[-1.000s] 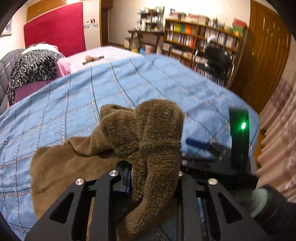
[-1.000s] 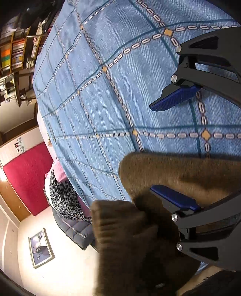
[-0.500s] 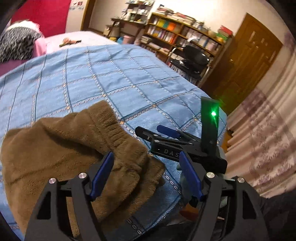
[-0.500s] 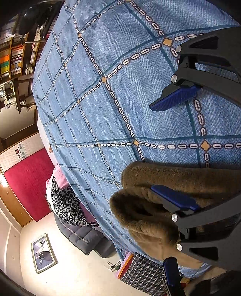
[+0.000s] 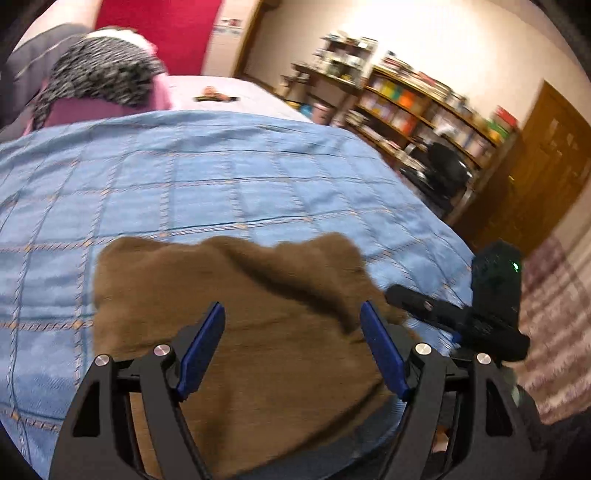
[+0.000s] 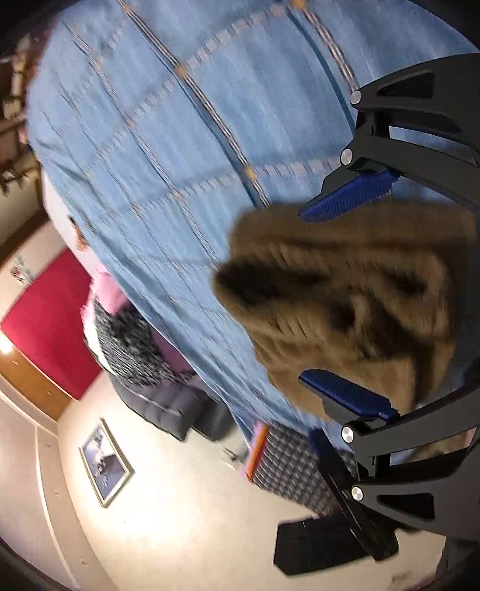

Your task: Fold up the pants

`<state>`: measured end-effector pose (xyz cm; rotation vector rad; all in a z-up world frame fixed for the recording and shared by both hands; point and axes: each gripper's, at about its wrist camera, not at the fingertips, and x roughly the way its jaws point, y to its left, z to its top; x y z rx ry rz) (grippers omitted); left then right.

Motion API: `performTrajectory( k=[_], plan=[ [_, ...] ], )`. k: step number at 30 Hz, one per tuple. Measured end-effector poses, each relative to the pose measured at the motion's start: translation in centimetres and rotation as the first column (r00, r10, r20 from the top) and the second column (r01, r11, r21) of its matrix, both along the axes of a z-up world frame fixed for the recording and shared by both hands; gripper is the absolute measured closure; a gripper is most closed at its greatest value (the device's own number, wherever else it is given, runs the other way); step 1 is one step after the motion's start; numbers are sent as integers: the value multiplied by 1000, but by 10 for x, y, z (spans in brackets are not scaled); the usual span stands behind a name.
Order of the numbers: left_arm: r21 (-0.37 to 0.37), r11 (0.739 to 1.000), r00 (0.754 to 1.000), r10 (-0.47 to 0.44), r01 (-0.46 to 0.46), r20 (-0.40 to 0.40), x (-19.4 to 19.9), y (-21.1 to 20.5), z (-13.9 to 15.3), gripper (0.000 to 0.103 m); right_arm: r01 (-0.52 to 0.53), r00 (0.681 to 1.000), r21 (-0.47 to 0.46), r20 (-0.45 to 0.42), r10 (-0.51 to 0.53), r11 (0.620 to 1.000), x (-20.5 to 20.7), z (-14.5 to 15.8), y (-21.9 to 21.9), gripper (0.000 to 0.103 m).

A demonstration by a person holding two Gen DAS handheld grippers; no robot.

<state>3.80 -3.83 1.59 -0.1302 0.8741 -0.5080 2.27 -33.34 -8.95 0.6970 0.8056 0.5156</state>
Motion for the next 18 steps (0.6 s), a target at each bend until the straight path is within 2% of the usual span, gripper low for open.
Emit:
performTrajectory(
  k=[4, 5, 8, 10, 16, 18],
  plan=[
    [-5, 999, 998, 48, -48, -28, 4, 20, -11, 28, -21, 998, -64, -56, 17, 998, 6, -9, 22, 21],
    [-1, 999, 998, 54, -54, -35, 5, 23, -15, 28, -22, 999, -92, -47, 18, 996, 6, -8, 27, 35],
    [4, 998, 997, 60, -60, -47, 5, 28, -23, 28, -33, 999, -196, -15, 30, 980, 7, 2, 38, 66],
    [0, 998, 996, 67, -67, -55, 9, 31, -25, 28, -29, 999, -221, 15, 33, 975, 5, 11, 37, 71],
    [-23, 998, 997, 61, -62, -43, 11, 35, -23, 28, 65, 978, -265, 209, -9, 962, -8, 64, 24, 72],
    [-15, 999, 998, 44, -45, -41, 9, 31, -27, 27, 76, 973, -275, 232, -11, 959, -10, 66, 18, 72]
  ],
)
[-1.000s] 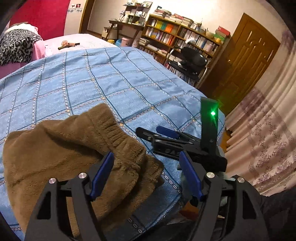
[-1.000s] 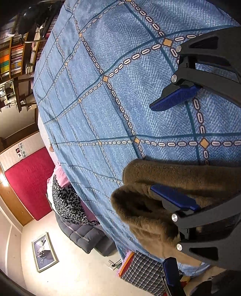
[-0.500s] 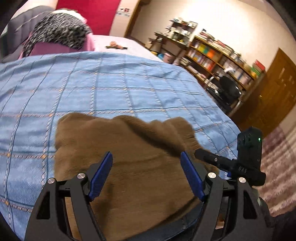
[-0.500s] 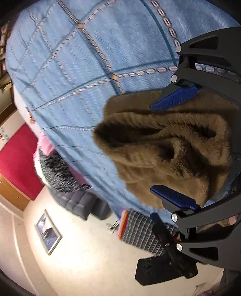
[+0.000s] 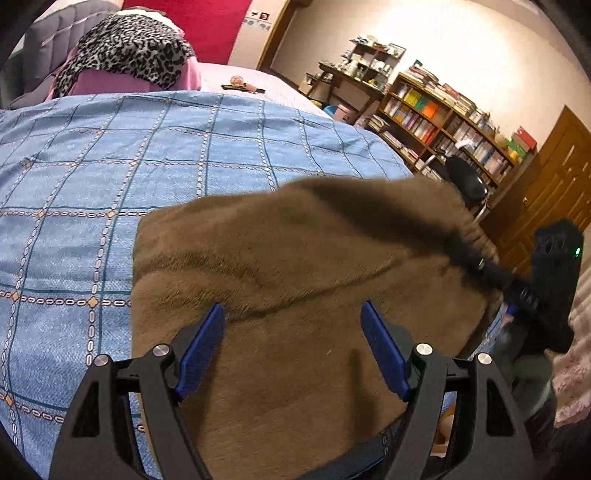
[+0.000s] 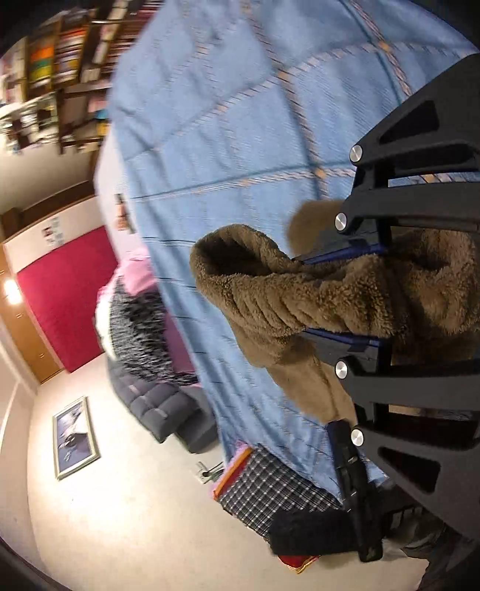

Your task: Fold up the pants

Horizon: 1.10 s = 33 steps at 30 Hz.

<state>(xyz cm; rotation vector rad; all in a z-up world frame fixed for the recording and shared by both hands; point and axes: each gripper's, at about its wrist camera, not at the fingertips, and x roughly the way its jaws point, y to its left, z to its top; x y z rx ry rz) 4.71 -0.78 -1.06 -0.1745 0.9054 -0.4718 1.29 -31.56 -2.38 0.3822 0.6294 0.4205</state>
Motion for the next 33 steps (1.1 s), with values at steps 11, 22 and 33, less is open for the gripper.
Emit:
performTrajectory(
  k=[11, 22, 33],
  plan=[
    [68, 997, 999, -38, 40, -27, -6, -4, -30, 27, 37, 986, 24, -165, -32, 999, 4, -67, -26, 43],
    [48, 999, 1000, -26, 25, 14, -9, -2, -8, 26, -25, 987, -30, -159, 20, 999, -6, -46, -14, 82],
    [139, 985, 995, -99, 100, -14, -30, -10, -23, 26, -35, 984, -105, -180, 15, 994, -44, -21, -25, 89]
  ],
)
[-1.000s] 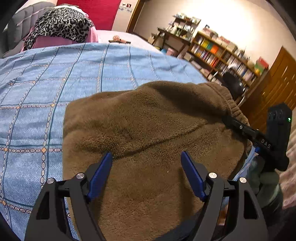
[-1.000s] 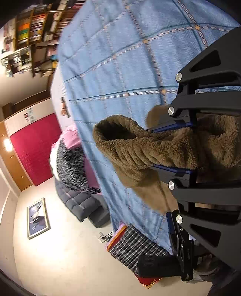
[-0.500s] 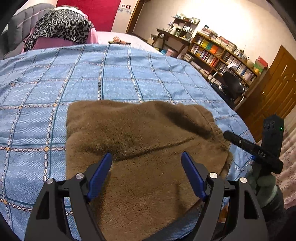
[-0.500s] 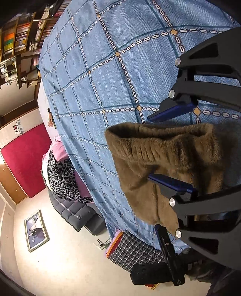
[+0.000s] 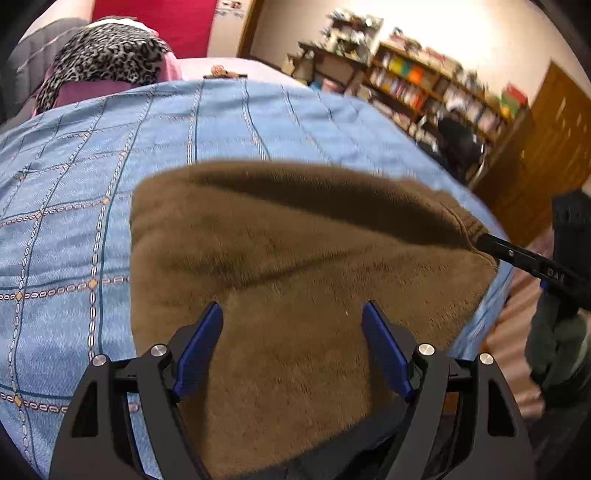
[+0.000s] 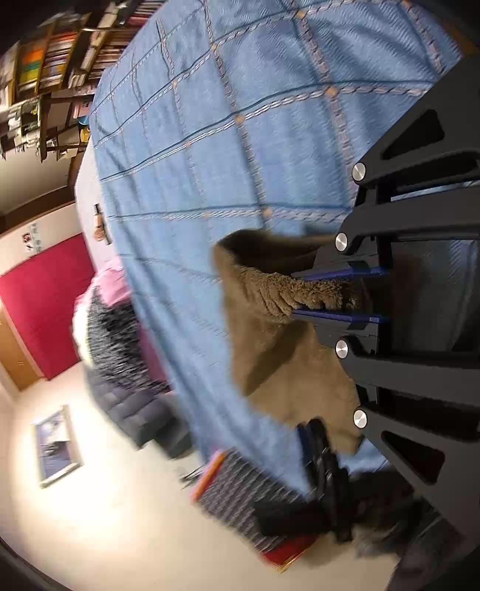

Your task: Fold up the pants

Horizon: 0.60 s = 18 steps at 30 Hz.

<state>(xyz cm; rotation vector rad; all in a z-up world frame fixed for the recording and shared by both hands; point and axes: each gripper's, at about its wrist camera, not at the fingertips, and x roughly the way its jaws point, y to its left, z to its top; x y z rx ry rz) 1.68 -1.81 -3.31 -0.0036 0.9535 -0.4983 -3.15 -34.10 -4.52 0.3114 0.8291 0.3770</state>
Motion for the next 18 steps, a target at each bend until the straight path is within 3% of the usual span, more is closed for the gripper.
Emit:
performTrajectory(
  k=[2, 4, 8, 13, 18],
  plan=[
    [49, 999, 1000, -19, 18, 21, -7, -2, -9, 26, 11, 998, -27, -60, -12, 1000, 3, -30, 6, 88],
    [67, 997, 999, -32, 30, 38, -12, -3, -13, 26, 46, 997, -10, -61, -47, 999, 4, -40, 4, 86],
    [73, 997, 999, -16, 13, 44, -13, -1, -14, 26, 80, 997, -31, 9, -80, 996, 5, -20, 0, 66],
    [15, 1000, 998, 23, -24, 53, -8, 7, 3, 26, 121, 986, -25, 121, -117, 992, 8, 13, -3, 55],
    [-6, 999, 994, 43, -42, 102, 4, 3, 20, 26, 98, 991, -1, 91, -97, 995, 48, 25, 18, 53]
  ],
)
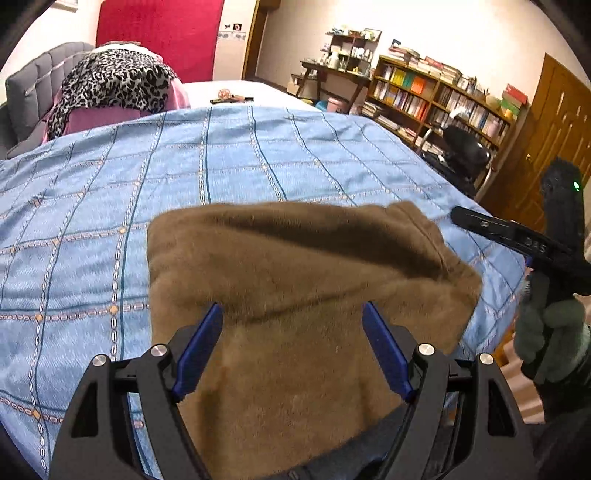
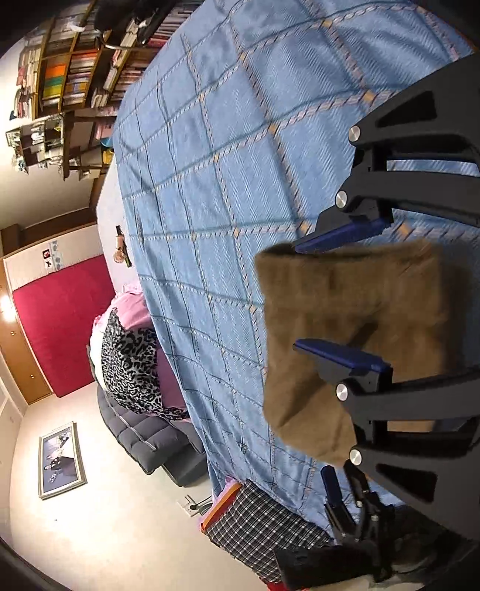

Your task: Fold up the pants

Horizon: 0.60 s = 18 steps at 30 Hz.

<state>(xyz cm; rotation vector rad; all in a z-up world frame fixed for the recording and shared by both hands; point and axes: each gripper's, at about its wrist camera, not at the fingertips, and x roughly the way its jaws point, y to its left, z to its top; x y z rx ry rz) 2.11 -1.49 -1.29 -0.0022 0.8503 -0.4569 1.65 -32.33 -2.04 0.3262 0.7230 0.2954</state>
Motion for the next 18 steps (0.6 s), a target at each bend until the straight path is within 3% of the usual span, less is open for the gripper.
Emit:
performTrajectory(
  k=[3, 7, 10, 14, 18],
  plan=[
    [3, 1000, 1000, -11, 11, -19, 5, -6, -6, 26, -26, 998, 63, -47, 29, 998, 31, -2, 13, 53],
    [20, 999, 998, -24, 25, -65, 1, -10, -33, 26, 9, 991, 14, -135, -7, 1000, 64, -30, 17, 53],
    [61, 997, 999, -53, 53, -7, -10, -14, -44, 25, 36, 979, 12, -201, -33, 999, 74, -61, 9, 52],
    [58, 995, 996, -84, 81, 37, -14, -14, -52, 25, 71, 974, 79, -221, -52, 994, 71, -100, -2, 37],
    [44, 996, 996, -74, 72, 50, -14, -14, -55, 25, 78, 976, 100, -208, -56, 992, 70, -104, -5, 37]
  ],
)
